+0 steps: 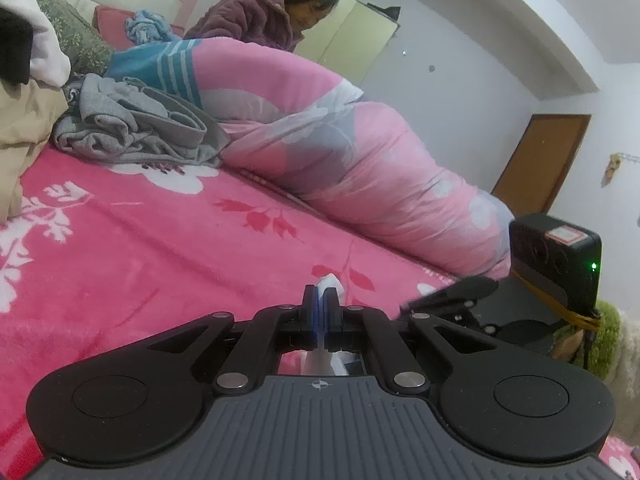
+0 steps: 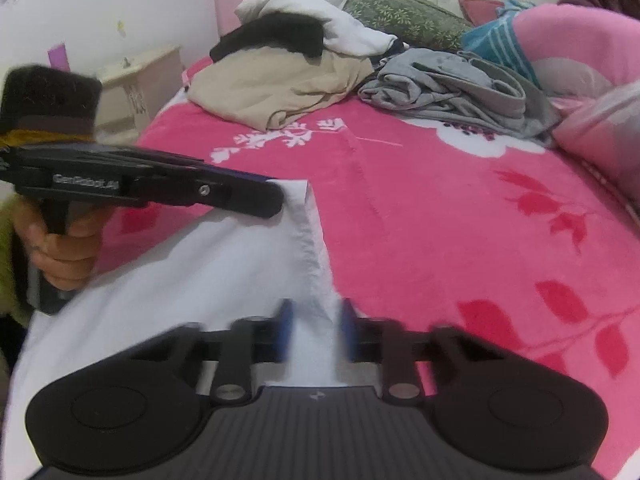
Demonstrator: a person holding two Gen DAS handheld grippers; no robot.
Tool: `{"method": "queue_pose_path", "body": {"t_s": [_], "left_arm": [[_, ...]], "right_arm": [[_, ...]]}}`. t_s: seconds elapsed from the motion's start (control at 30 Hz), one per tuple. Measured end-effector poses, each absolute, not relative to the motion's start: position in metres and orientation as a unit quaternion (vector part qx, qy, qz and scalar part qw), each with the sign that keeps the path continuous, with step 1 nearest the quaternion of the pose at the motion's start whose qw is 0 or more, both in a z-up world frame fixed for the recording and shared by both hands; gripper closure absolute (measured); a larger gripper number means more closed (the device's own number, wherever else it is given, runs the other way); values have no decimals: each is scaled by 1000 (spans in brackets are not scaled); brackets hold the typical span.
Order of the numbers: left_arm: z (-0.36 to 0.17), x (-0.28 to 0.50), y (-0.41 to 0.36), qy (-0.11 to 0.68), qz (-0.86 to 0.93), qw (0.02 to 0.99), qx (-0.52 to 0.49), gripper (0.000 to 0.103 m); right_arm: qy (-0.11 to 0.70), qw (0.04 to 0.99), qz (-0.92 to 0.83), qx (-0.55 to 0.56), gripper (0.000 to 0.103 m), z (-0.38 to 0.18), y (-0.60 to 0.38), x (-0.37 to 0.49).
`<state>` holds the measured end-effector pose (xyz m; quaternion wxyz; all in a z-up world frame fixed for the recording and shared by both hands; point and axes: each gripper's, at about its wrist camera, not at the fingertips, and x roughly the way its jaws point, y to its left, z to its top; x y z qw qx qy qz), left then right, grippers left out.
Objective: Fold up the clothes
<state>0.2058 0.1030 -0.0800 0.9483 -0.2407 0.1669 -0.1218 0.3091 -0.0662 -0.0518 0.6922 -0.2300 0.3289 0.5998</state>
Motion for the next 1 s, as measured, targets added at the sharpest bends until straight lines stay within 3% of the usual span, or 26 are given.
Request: {"method": "queue_pose_path", "body": {"t_s": [0.1, 0.47, 0.83, 1.0], "left_arm": [[-79, 204, 103, 157, -122, 950, -241, 103], [-78, 212, 93, 170, -106, 952, -229, 103], [-100, 237, 87, 266, -61, 939, -211, 101], [-93, 228, 93, 239, -44, 946, -213, 97]], "right_arm": [[319, 702, 593, -234, 103, -50, -72, 303], [214, 779, 512, -292, 103, -13, -91, 268], [227, 769, 436, -407, 103, -74, -55, 250], [235, 779, 412, -410, 103, -85, -54, 247]]}}
